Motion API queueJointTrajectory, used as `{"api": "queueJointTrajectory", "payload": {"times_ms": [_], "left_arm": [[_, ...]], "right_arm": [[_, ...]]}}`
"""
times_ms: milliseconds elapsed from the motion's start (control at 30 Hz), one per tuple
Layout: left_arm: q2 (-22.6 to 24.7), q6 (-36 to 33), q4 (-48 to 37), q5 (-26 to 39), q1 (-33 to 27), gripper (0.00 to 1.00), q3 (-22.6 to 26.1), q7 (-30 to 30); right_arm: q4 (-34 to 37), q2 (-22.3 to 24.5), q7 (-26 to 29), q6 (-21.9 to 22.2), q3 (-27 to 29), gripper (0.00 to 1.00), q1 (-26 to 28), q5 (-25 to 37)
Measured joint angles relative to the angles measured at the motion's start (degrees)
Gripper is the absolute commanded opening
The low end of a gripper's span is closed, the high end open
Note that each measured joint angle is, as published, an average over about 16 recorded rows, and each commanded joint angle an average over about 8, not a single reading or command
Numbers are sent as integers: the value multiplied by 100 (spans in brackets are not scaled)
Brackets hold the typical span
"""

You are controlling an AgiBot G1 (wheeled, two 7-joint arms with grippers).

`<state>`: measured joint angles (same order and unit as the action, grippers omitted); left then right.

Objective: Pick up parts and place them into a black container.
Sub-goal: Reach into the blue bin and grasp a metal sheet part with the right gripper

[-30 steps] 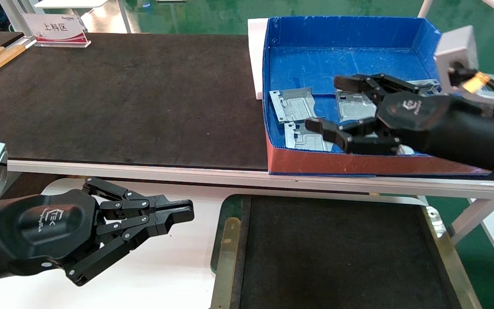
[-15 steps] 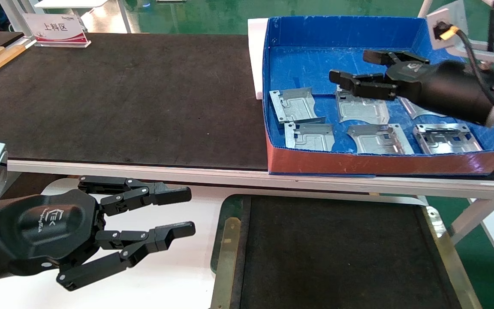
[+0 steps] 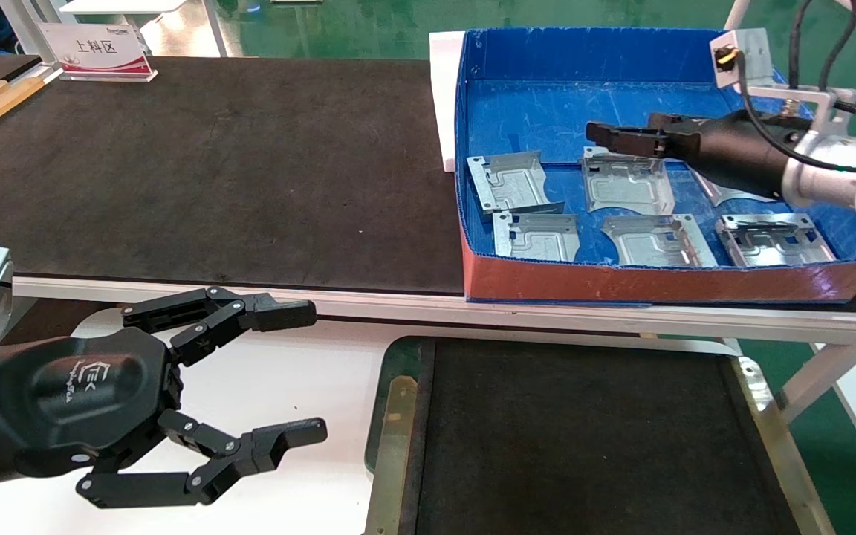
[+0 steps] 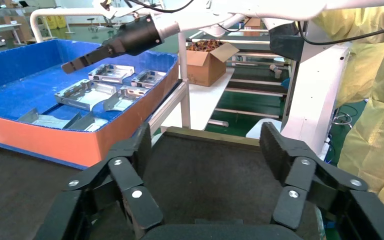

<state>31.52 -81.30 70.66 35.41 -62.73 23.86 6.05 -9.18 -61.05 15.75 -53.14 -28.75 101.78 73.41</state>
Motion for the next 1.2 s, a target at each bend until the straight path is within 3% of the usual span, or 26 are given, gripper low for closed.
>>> {"api": "queueJointTrajectory", "payload": {"times_ms": [533,933,967,1200], "left_arm": [[0,0,0,0,0,100,0,0],[0,0,0,0,0,100,0,0],[0,0,0,0,0,100,0,0],[0,0,0,0,0,100,0,0]], "right_arm": [[912,-901,841,727,-346,100,442,505],[1237,-1250,1264,1104,-551,98,514,798],[1254,-1262,1286,1127,-567,89,514,820],[1319,-1312,1410,1233,-655,4,509,946]]}}
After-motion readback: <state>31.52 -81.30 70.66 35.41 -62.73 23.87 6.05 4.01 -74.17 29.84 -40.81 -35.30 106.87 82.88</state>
